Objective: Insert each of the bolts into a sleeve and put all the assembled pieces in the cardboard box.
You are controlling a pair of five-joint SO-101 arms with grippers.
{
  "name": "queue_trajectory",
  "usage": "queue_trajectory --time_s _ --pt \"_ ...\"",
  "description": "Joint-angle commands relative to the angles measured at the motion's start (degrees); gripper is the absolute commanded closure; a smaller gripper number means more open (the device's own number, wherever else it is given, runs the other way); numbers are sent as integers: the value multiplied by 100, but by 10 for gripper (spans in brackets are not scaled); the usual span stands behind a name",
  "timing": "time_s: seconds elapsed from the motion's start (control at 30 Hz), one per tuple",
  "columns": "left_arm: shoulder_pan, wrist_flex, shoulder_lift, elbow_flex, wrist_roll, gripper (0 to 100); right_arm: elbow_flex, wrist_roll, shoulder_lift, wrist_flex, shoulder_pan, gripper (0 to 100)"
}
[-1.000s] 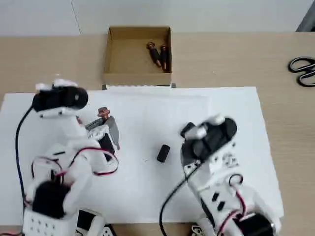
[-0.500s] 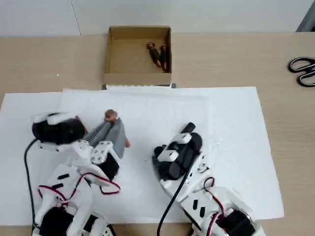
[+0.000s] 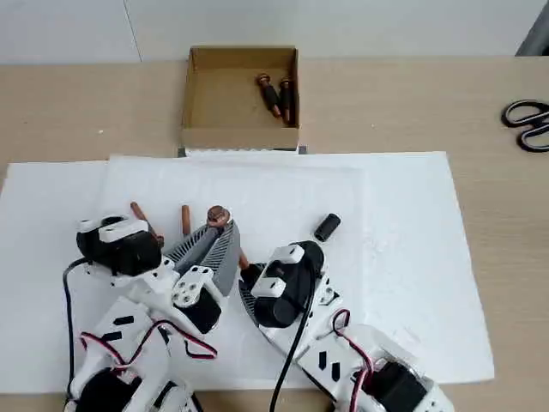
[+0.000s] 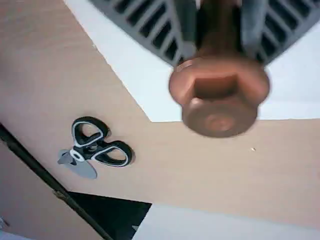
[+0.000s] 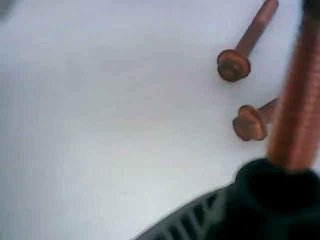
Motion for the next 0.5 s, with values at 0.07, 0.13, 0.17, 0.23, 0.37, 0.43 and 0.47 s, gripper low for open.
queue_trajectory --time_s 0.07,0.13,0.17,0.23,0.37,0.43,0.47 --pt "26 -149 -79 -22 88 994 -35 -9 -57 -171 -31 995" --pt "70 -141 -79 -22 88 994 -44 -9 -57 -171 -31 995" --pt "149 -105 -79 -22 88 994 -62 -9 -57 -171 -31 995" --pt "360 44 -79 -40 88 994 -79 -9 -57 -171 -31 995" --pt "536 220 -79 -22 79 994 -193 -9 -57 -171 -31 995" --pt "536 237 -79 -13 79 994 -281 -9 -57 -171 -31 995" --pt "545 290 -79 -13 79 994 -308 -9 -57 -171 -31 995"
